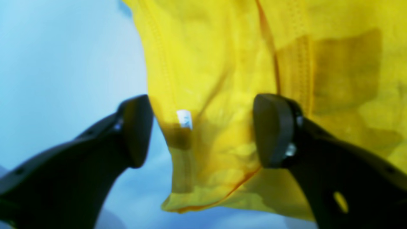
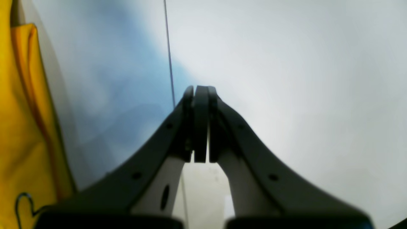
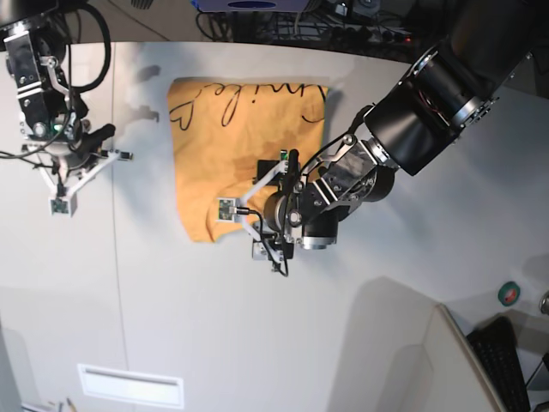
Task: Layout the t-shirt on the table in an organized manner, then fold the t-shirt properly
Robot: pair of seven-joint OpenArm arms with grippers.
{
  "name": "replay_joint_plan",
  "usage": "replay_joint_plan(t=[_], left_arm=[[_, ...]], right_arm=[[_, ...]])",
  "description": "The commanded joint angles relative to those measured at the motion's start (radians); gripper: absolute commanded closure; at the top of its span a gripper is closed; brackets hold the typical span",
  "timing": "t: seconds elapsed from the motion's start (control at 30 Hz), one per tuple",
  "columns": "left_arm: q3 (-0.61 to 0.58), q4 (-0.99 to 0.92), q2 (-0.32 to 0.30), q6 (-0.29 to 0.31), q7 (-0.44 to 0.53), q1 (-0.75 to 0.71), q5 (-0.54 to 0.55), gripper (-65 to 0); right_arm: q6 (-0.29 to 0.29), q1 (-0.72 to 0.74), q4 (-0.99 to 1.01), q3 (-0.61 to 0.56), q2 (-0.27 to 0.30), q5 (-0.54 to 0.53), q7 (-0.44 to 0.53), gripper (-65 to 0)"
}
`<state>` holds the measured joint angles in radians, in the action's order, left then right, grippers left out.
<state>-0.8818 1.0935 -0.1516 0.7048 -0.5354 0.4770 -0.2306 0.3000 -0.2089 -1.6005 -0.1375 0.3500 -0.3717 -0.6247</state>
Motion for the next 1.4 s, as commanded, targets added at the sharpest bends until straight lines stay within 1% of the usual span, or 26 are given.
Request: replay_joint_plan(t=[0.0,0.03,0.07,0.13,0.2,0.27,0.33,0.4,0.47,0.57,0.67,0.77,0.8,0.83,0.9,0.97,1.07,1.2,1.33,1.37], left_arm=[[0.037,0.032,0.008,-0.007,0.007,0.022,0.006,-49.0],[0.074,0.055,0.008,-0.007,0.007,0.015,0.006,-47.9],[0.120,0.093,0.008,-0.007,0.007,-0.010,0.006,-45.9],[0.250,0.199,0.008,-0.007,0.004,-0.068,0.006,-38.8],[0.379,0.342,0.008,-0.007,-0.033,-0.159,0.006,-28.0],[0.431,0.460,0.008,-0.007,-0.075,-0.228,0.006,-15.3],[0.473,0.567,0.005,-0.007,-0.117,-0.312,0.006,0.0],[0.516,0.643,0.007,-0.007,-0.137,-0.415,0.006,0.0],[0.554,0.678,0.007,-0.007,-0.133,-0.504,0.006,0.0],[0.606,0.707,0.008,-0.007,-0.131,-0.633,0.006,0.0],[0.619,0.690,0.022,-0.009,-0.131,-0.725,0.006,0.0],[0.625,0.607,0.030,-0.010,-0.130,-0.759,0.006,0.0],[0.623,0.569,0.031,-0.021,-0.130,-0.759,0.006,0.0],[0.617,0.532,0.031,-0.043,-0.130,-0.759,0.006,0.0],[0.616,0.485,0.033,-0.086,-0.130,-0.754,0.006,0.0],[0.625,0.483,0.036,-0.109,-0.130,-0.752,0.006,0.0],[0.636,0.574,0.028,-0.110,-0.131,-0.763,0.006,0.0],[0.746,0.721,0.028,-0.106,-0.131,-0.848,0.006,0.0],[0.849,0.768,0.024,-0.104,-0.131,-0.941,0.006,0.0],[0.867,0.776,0.011,-0.104,-0.131,-0.969,0.006,0.0]], right_arm=[[-0.003,0.007,-0.028,0.000,0.007,0.001,0.018,0.0],[-0.017,-0.005,-0.045,0.000,0.005,0.001,0.018,0.0],[-0.046,-0.021,-0.074,0.002,-0.001,0.001,0.018,0.0],[-0.097,-0.054,-0.146,0.002,-0.027,0.003,0.016,0.0],[-0.120,-0.088,-0.215,0.000,-0.036,0.006,0.015,0.0],[-0.121,-0.105,-0.252,-0.029,-0.044,0.006,0.015,0.0],[-0.121,-0.110,-0.271,-0.075,-0.044,0.006,0.015,0.0],[-0.121,-0.111,-0.272,-0.135,-0.044,0.006,0.013,0.0],[-0.121,-0.108,-0.269,-0.193,-0.044,0.007,0.015,0.0],[-0.121,-0.108,-0.271,-0.261,-0.044,0.007,0.015,0.0],[-0.121,-0.103,-0.231,-0.322,-0.044,0.007,0.016,0.0],[-0.121,-0.083,-0.139,-0.368,-0.049,0.007,0.018,0.0],[-0.121,-0.082,-0.102,-0.386,-0.050,0.007,0.018,0.0],[-0.121,-0.074,-0.074,-0.402,-0.050,0.007,0.024,0.0],[-0.121,-0.071,-0.027,-0.422,-0.050,0.007,0.068,0.0],[-0.121,-0.076,-0.016,-0.428,-0.049,0.007,0.108,0.0],[-0.121,-0.122,-0.079,-0.414,-0.041,0.006,0.118,0.0],[-0.121,-0.214,-0.188,-0.345,0.002,0.007,0.118,0.0],[-0.121,-0.323,-0.260,-0.285,0.053,0.007,0.118,0.0],[-0.121,-0.360,-0.277,-0.268,0.064,0.007,0.118,0.0]])
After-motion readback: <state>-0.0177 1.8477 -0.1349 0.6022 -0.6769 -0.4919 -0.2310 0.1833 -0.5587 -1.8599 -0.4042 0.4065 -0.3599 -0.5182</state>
